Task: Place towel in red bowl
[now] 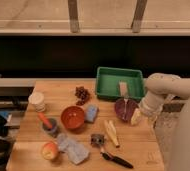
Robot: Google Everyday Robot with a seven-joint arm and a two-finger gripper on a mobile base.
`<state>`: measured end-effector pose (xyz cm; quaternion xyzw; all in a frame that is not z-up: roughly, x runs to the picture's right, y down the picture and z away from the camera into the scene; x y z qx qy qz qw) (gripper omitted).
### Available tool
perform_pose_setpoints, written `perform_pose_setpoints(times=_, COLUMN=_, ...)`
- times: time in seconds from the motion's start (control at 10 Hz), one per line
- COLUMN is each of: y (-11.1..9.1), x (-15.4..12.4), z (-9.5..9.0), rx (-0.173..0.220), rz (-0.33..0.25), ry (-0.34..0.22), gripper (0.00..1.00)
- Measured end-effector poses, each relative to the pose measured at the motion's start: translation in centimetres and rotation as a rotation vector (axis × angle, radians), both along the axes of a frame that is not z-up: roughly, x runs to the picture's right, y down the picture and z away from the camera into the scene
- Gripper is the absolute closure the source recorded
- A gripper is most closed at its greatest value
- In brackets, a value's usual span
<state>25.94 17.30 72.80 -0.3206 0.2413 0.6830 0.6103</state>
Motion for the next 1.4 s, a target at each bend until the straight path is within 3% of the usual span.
perform_pose_setpoints(times=1.1, y=0.0, x=0.0, z=0.0, rx=0.001, rz=0.0, ry=0.0, gripper=0.4)
perform_pose_setpoints(times=1.4, y=-1.0, x=-1.0, z=-0.8, rx=0.024, rz=-0.045, ry=-0.025, gripper=0.4)
